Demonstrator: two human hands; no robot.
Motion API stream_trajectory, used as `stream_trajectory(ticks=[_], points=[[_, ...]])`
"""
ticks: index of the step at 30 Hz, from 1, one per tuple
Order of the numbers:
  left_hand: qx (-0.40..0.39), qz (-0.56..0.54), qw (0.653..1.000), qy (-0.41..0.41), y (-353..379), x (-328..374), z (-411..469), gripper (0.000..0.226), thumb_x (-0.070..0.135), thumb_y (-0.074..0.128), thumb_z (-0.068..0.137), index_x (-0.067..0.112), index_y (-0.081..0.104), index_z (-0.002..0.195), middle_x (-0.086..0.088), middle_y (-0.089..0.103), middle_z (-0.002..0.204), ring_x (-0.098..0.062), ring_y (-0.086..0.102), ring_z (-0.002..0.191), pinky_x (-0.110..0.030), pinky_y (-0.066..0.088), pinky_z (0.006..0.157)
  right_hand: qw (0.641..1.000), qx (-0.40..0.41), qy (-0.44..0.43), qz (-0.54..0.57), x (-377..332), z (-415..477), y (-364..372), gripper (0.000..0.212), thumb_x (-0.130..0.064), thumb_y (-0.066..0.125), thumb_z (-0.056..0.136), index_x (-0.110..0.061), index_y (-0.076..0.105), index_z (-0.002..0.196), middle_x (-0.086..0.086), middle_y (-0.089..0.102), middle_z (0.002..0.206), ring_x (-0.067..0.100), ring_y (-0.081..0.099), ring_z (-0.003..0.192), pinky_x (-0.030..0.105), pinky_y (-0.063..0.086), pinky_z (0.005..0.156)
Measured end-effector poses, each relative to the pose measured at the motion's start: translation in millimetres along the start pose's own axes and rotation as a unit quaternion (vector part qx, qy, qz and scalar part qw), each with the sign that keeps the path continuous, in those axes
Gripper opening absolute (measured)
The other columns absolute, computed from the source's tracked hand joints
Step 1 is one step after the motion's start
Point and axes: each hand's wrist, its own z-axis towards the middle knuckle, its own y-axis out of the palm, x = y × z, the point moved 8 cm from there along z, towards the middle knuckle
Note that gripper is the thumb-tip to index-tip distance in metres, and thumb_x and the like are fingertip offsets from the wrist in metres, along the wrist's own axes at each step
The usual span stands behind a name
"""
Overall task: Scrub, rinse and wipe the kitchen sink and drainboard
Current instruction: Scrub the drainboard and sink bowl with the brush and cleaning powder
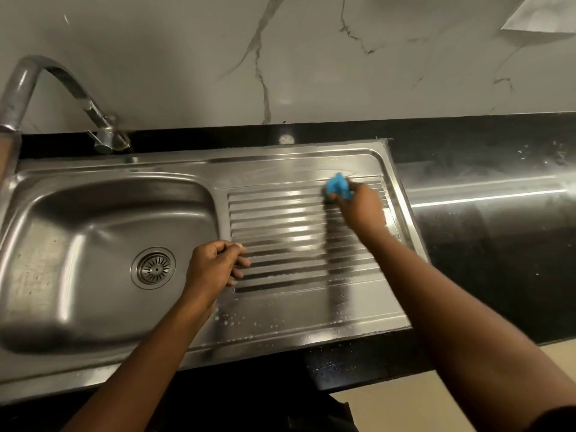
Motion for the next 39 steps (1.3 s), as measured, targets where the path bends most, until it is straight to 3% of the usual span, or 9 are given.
stream_trajectory(ticks=[6,11,16,20,23,26,30,33,39], points=[[0.008,-0.016,1.0,-0.002,-10.9,-2.4,-3.5,0.017,0.018,0.065,0.1,0.007,0.076,0.093,-0.009,0.078,0.078,-0.018,0.062,0.062,-0.028,0.047,0.054,0.998,0.044,0.053,0.011,9.0,7.3,-7.1,0.028,-0.032,0.069,0.098,-0.015,0.07,0.12,0.001,0.074,0.1,0.018,0.069,0.086,0.031,0.053,0.066],[0.014,-0.018,1.0,-0.009,-15.8,-4.4,-5.0,0.017,0.018,0.065,0.099,0.007,0.076,0.093,-0.012,0.078,0.08,-0.017,0.061,0.061,-0.028,0.045,0.054,0.998,-0.025,-0.054,0.019,-86.6,-33.5,84.5,0.025,-0.037,0.065,0.099,-0.024,0.069,0.12,-0.001,0.074,0.1,0.02,0.068,0.085,0.033,0.049,0.072],[0.029,-0.001,0.999,-0.012,-23.9,-3.9,-8.1,0.02,0.02,0.062,0.101,0.009,0.076,0.093,-0.009,0.079,0.079,-0.019,0.064,0.063,-0.033,0.047,0.06,0.984,-0.094,-0.145,-0.037,-164.2,-66.1,146.2,0.037,-0.034,0.064,0.101,-0.018,0.059,0.135,0.007,0.073,0.112,0.024,0.071,0.097,0.044,0.06,0.085],[0.027,-0.002,1.0,-0.016,-23.1,-8.5,-6.7,0.02,0.021,0.063,0.101,0.008,0.076,0.093,-0.01,0.079,0.08,-0.019,0.064,0.063,-0.031,0.047,0.057,0.986,-0.094,-0.132,-0.047,-141.1,-56.0,128.3,0.046,-0.04,0.064,0.101,-0.024,0.056,0.143,0.004,0.072,0.115,0.019,0.07,0.095,0.041,0.061,0.084],[0.016,-0.016,1.0,-0.019,-18.3,-10.5,-4.0,0.017,0.019,0.065,0.099,0.006,0.076,0.095,-0.012,0.078,0.081,-0.018,0.062,0.062,-0.028,0.046,0.055,0.992,-0.069,-0.089,-0.051,-93.0,-29.2,82.5,0.043,-0.052,0.067,0.094,-0.027,0.067,0.129,0.002,0.076,0.105,0.023,0.072,0.09,0.043,0.06,0.081],[0.006,-0.025,1.0,-0.014,-15.1,-7.8,-2.7,0.017,0.018,0.066,0.099,0.006,0.076,0.094,-0.013,0.078,0.08,-0.018,0.061,0.061,-0.027,0.046,0.054,0.997,-0.023,-0.026,-0.066,-31.7,-6.0,20.7,0.035,-0.048,0.07,0.093,-0.024,0.07,0.118,0.002,0.076,0.101,0.024,0.072,0.091,0.046,0.06,0.082],[-0.001,-0.022,1.0,-0.001,-14.7,-3.9,-0.7,0.017,0.018,0.066,0.099,0.006,0.076,0.092,-0.011,0.078,0.08,-0.018,0.062,0.061,-0.029,0.047,0.055,0.997,0.031,0.047,-0.059,19.4,11.5,-22.6,0.034,-0.039,0.069,0.097,-0.018,0.068,0.124,0.003,0.074,0.105,0.023,0.07,0.094,0.045,0.06,0.082],[-0.003,-0.021,1.0,0.0,-15.6,-4.4,0.3,0.018,0.018,0.065,0.099,0.006,0.076,0.092,-0.011,0.078,0.08,-0.019,0.062,0.062,-0.03,0.047,0.056,0.998,0.019,0.057,-0.023,5.7,4.4,-2.7,0.031,-0.035,0.069,0.098,-0.015,0.068,0.121,0.0,0.072,0.101,0.019,0.069,0.088,0.035,0.057,0.072],[0.007,-0.01,1.0,-0.008,-18.2,-4.5,0.7,0.018,0.019,0.065,0.099,0.007,0.077,0.093,-0.011,0.079,0.081,-0.017,0.063,0.062,-0.03,0.047,0.057,0.997,-0.039,-0.06,0.008,-98.2,-44.5,95.1,0.032,-0.041,0.066,0.097,-0.029,0.066,0.127,0.001,0.075,0.108,0.023,0.071,0.096,0.04,0.057,0.082]])
